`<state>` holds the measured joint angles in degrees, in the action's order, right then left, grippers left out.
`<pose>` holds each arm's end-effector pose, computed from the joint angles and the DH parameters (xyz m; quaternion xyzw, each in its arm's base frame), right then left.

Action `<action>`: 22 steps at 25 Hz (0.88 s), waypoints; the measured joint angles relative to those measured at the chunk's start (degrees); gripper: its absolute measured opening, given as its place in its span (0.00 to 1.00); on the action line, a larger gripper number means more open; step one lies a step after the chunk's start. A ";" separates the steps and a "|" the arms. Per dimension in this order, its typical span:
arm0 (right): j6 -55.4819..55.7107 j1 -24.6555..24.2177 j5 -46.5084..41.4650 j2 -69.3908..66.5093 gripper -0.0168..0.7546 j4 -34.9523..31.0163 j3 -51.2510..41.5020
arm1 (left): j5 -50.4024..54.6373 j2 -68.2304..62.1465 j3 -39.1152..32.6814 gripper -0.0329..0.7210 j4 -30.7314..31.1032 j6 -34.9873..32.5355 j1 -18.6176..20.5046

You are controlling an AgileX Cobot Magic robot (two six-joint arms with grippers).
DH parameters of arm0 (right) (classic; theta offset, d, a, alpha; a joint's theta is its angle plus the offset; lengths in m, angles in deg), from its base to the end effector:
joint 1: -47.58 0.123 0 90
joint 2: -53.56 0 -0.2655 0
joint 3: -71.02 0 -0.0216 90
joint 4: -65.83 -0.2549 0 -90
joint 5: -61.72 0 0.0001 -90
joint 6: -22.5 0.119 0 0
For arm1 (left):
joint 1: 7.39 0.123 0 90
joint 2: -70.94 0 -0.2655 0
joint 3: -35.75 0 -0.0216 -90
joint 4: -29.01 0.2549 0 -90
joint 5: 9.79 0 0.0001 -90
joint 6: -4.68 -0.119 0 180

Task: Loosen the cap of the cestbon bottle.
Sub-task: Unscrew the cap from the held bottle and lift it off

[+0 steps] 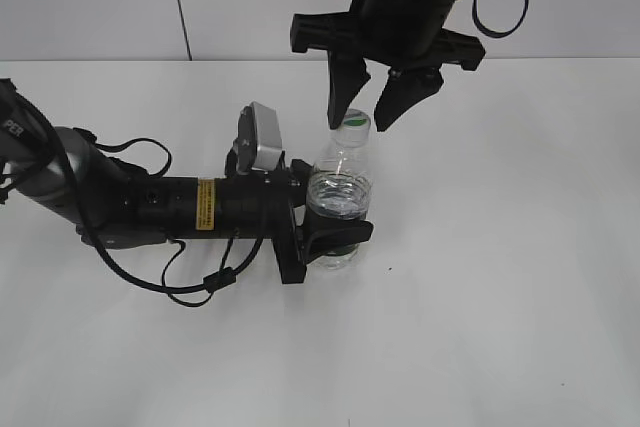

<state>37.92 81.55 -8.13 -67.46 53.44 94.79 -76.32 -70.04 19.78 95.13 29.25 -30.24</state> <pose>0.3343 0.2541 0.2264 -0.1340 0.9791 0.1419 0.0577 0.3162 -0.2415 0.0377 0.4977 0.6023 -0.4224 0.4594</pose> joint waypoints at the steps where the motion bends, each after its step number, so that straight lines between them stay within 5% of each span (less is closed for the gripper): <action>1: 0.00 0.00 0.00 0.00 0.49 0.05 0.00 | 0.00 0.00 0.00 0.58 0.00 0.00 0.00; 22: -1.02 0.00 0.00 0.00 0.51 0.38 0.00 | -0.11 0.00 0.00 0.58 -0.05 0.00 0.00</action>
<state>36.91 81.55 -8.13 -67.46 53.82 94.79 -76.42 -70.04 19.78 95.07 29.25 -30.24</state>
